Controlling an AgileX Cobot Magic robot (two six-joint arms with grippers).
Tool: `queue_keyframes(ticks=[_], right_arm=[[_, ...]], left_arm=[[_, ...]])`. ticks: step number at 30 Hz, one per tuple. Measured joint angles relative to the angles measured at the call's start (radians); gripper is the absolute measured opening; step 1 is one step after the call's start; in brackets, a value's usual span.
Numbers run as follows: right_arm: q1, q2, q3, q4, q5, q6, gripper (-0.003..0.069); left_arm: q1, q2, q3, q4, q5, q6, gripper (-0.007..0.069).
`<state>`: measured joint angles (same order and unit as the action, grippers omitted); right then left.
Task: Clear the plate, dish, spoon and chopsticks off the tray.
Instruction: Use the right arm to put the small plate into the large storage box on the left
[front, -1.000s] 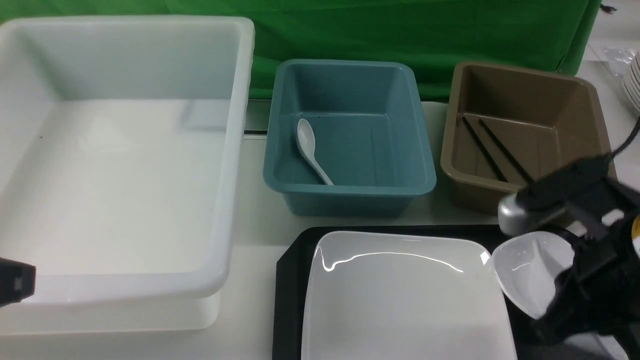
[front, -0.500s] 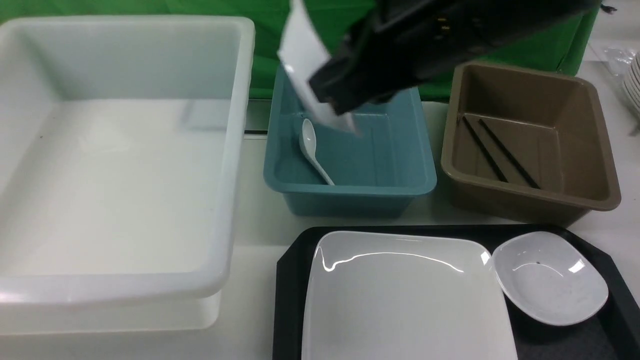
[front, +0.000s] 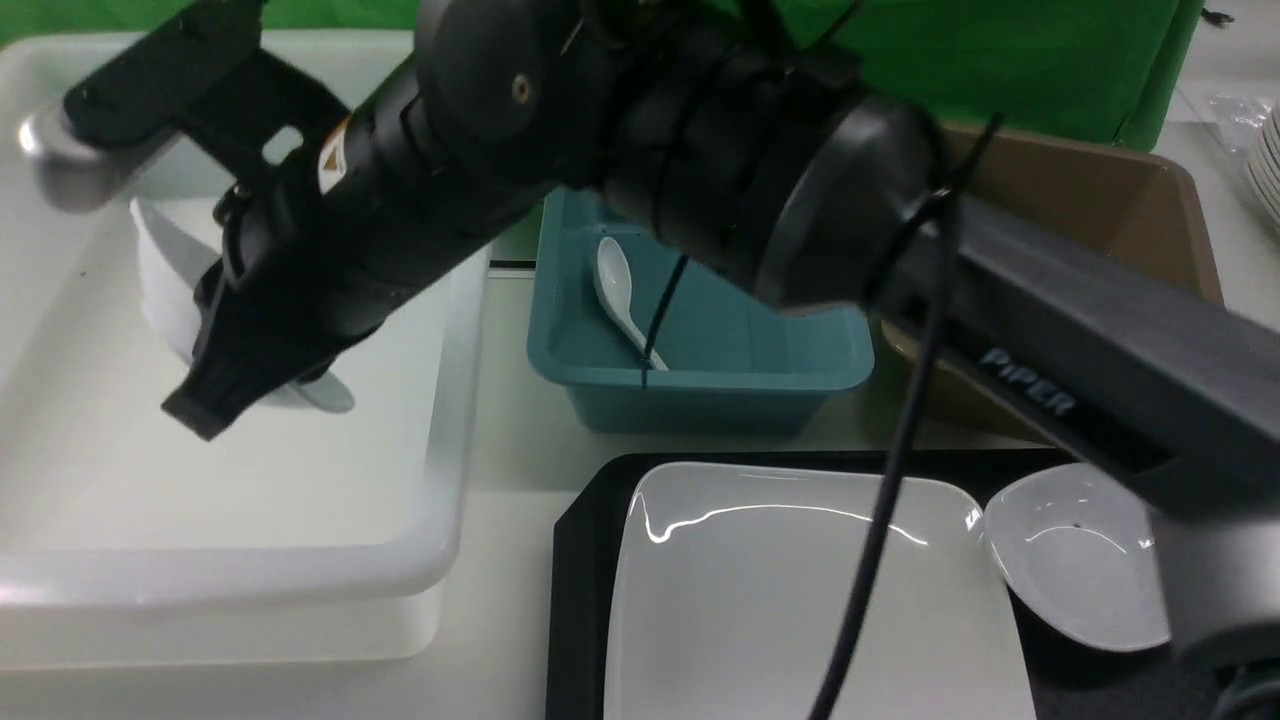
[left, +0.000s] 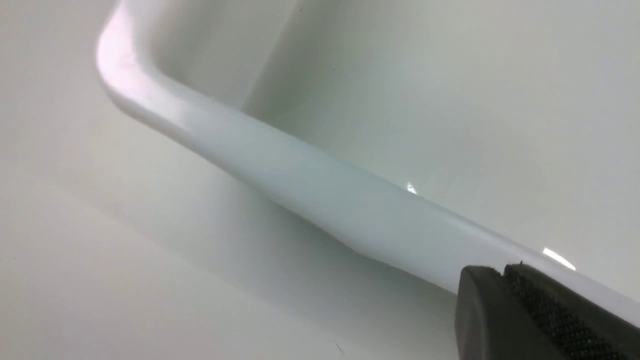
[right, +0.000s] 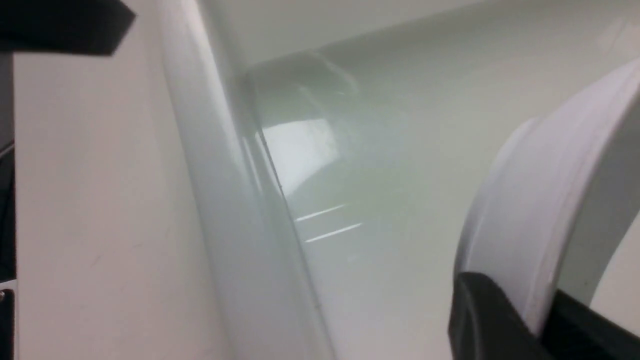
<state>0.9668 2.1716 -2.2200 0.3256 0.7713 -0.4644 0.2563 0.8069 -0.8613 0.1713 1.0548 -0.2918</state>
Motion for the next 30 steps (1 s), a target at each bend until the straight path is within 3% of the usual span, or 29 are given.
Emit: queue_keyframes(ticks=[4, 8, 12, 22, 27, 29, 30], right_arm=[[0.002, 0.071, -0.003, -0.001, -0.022, 0.004, 0.0067], [0.002, 0.136, -0.004, -0.003, -0.041, 0.005, 0.0069], [0.002, 0.179, -0.005, -0.004, -0.065, 0.005, 0.0102], [0.003, 0.202, -0.008, -0.008, -0.062, 0.047, 0.0416], [0.003, 0.130, -0.008, -0.113, 0.000, 0.132, 0.0475], [0.003, 0.054, -0.008, -0.253, 0.065, 0.187, 0.0444], [0.003, 0.017, -0.008, -0.337, 0.101, 0.213, 0.0393]], left_arm=[[0.090, 0.000, 0.000, -0.145, -0.007, 0.080, 0.0017], [0.104, 0.000, 0.000, -0.319, -0.031, 0.187, 0.0017], [0.105, 0.000, 0.000, -0.352, -0.033, 0.212, 0.0017], [0.107, 0.000, 0.000, -0.342, -0.033, 0.235, 0.0017], [0.110, 0.000, 0.000, -0.342, -0.033, 0.242, 0.0017], [0.106, 0.000, 0.000, -0.342, -0.033, 0.264, 0.0017], [0.100, 0.000, 0.000, -0.342, -0.033, 0.270, 0.0017]])
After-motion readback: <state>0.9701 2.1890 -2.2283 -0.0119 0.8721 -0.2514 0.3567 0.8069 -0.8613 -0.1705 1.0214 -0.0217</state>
